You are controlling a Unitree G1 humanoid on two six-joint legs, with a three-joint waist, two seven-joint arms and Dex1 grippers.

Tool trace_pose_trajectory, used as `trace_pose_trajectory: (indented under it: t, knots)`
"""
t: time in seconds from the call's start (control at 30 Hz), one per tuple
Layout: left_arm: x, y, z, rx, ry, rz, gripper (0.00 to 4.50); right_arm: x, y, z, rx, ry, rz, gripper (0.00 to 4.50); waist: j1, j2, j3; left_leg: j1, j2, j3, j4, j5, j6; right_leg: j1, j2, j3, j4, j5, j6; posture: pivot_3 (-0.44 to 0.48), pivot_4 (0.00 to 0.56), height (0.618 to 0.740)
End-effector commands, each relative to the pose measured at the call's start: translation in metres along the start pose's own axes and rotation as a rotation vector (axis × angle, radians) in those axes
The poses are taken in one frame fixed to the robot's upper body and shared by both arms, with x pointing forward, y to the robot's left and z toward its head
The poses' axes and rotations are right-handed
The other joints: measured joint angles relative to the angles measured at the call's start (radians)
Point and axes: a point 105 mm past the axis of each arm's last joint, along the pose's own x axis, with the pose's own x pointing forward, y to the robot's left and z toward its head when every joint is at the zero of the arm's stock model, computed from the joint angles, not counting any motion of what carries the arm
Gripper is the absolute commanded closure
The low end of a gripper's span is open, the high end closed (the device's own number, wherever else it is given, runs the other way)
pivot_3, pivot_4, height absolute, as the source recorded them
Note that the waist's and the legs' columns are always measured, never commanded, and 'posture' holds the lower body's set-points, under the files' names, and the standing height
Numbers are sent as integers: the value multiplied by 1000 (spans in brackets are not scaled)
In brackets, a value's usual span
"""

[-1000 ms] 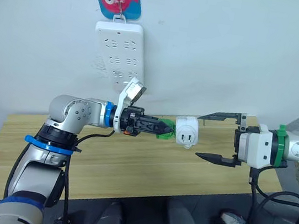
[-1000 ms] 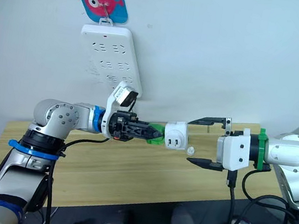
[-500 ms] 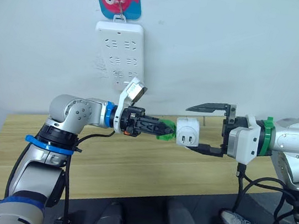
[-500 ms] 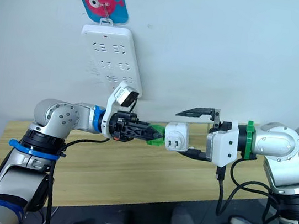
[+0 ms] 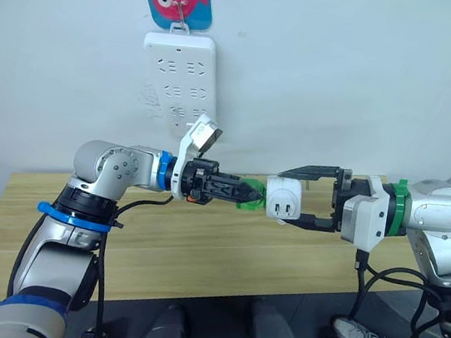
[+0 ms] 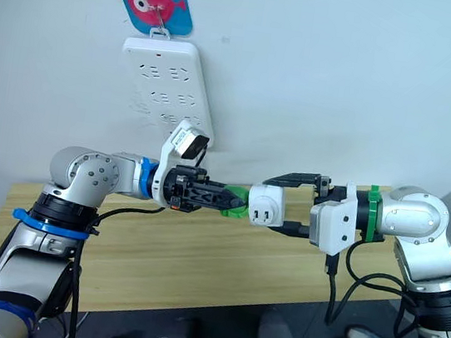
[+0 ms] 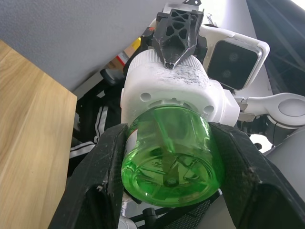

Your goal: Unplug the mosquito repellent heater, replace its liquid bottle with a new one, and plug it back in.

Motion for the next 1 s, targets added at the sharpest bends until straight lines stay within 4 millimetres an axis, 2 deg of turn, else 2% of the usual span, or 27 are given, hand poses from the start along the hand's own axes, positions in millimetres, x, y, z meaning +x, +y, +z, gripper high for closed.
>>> trace_pose_trajectory:
  t: [0.03, 0.1, 0.23, 0.3, 0.4, 0.53, 0.6, 0.73, 1.0]
  knots:
    - [5, -5, 9, 70, 1, -14, 2198, 1, -2, 12, -55, -50, -16, 1546, 0, 0, 0, 0, 0, 0, 0, 0, 0, 0, 0, 0, 0, 0, 0, -271, 224, 734]
    - [4, 4, 10, 164, 4, 56, 1462, -1, -1, 10, -41, -44, -19, 1546, 1, 0, 0, 0, 0, 0, 0, 0, 0, 0, 0, 0, 0, 0, 0, -271, 224, 734]
    - [-6, 15, 3, 469, 117, 165, 318, -5, 2, 4, 53, -13, -30, 1546, 2, 0, 0, 0, 0, 1, 0, 0, 0, 0, 0, 0, 0, 0, 0, -277, 227, 734]
    - [-13, 19, 4, 571, 148, 208, 278, -8, 7, -1, 130, 18, -17, 1546, 2, 0, 0, 0, 0, 1, -1, 0, 0, 0, 0, 1, 0, 0, 0, -276, 228, 734]
    - [-23, 21, -3, 763, 262, 245, 278, -16, 16, -14, 344, 119, -3, 1546, 4, 0, 0, 1, 0, 1, -1, 0, 0, 0, 0, 1, 0, 0, 0, -269, 228, 734]
    - [-19, 18, -9, 874, 305, 229, 278, -22, 16, -20, 562, 209, -8, 1546, 7, 0, 0, 1, 0, 1, -1, 0, 0, 0, 0, 2, 0, 0, 0, -262, 227, 734]
    - [-10, 16, -11, 875, 268, 213, 278, -20, 11, -19, 639, 229, -19, 1546, 8, 0, 0, 0, 0, 1, 0, 0, 1, 0, 0, 2, 0, 0, 0, -260, 227, 734]
    - [3, 24, -21, 841, 256, 209, 278, -16, 10, -14, 738, 248, 6, 1546, 9, 0, 0, 0, 0, 0, 0, -2, 3, 0, 0, 1, 0, 0, 0, -266, 228, 734]
    - [13, 37, -10, 810, 202, 244, 278, -10, 13, -5, 779, 257, 83, 1546, 7, 0, 0, 0, 0, 1, 0, -2, 4, 0, 0, 1, 0, 0, 0, -268, 225, 734]
